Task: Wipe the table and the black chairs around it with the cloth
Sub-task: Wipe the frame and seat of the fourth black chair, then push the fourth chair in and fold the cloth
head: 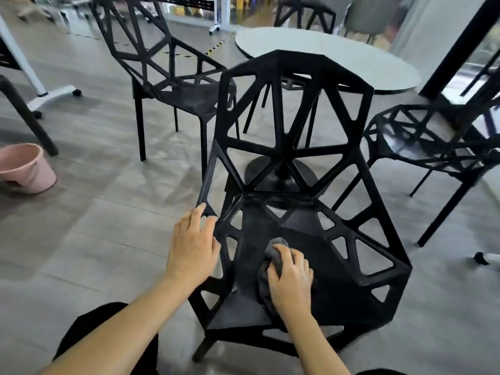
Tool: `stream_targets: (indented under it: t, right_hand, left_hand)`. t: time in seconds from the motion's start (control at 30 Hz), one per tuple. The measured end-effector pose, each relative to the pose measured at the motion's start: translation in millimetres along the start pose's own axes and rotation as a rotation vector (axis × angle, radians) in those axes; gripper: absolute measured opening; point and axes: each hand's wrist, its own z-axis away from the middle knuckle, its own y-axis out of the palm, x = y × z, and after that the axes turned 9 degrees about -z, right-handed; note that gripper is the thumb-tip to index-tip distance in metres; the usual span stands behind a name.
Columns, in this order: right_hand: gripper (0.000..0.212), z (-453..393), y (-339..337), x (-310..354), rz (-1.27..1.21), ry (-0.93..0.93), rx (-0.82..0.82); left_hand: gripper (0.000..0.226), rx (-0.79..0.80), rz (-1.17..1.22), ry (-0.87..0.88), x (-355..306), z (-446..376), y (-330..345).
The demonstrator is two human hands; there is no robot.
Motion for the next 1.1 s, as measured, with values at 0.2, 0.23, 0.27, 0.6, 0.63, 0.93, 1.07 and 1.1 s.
stream_targets:
  t: [0.2, 0.23, 0.27, 0.6, 0.63, 0.93, 1.07, 1.1]
  right_hand:
    - [0.045, -72, -6, 25, -0.161, -0.022, -0.026]
    - [0.044, -84, -7, 29, -0.175, -0.028, -0.022]
    - [0.044, -94, -8, 34, -0.187, -0.035, -0.016]
    - [0.045, -169, -80, 114, -0.269, 0.012, -0.01]
    - [0.044, -174, -93, 126, -0.267, 0.014, -0.006]
    - [0.043, -200, -223, 248, -0.215, 0.088, 0.007]
    - [0.043, -199, -264, 293, -0.18, 0.126, -0.066]
    - [0.044, -198, -272, 304, -0.17, 0.138, -0.095]
  left_hand:
    - [0.026, -0.012, -0.013, 0.019, -9, -55, -4]
    - [0.023, -0.009, -0.008, 0.001, -10, -65, -4]
    - [0.021, -0.006, -0.002, -0.022, -10, -73, -6]
    - [0.021, 0.166, 0.097, 0.084, -16, -138, -88]
    - [0.02, 0.178, 0.101, 0.105, -16, -146, -104]
    - [0.026, 0.176, 0.154, 0.206, -2, -212, -283]
    - [0.028, 0.139, 0.158, 0.329, 10, -238, -342]
    - [0.028, 0.128, 0.165, 0.352, 12, -244, -353]
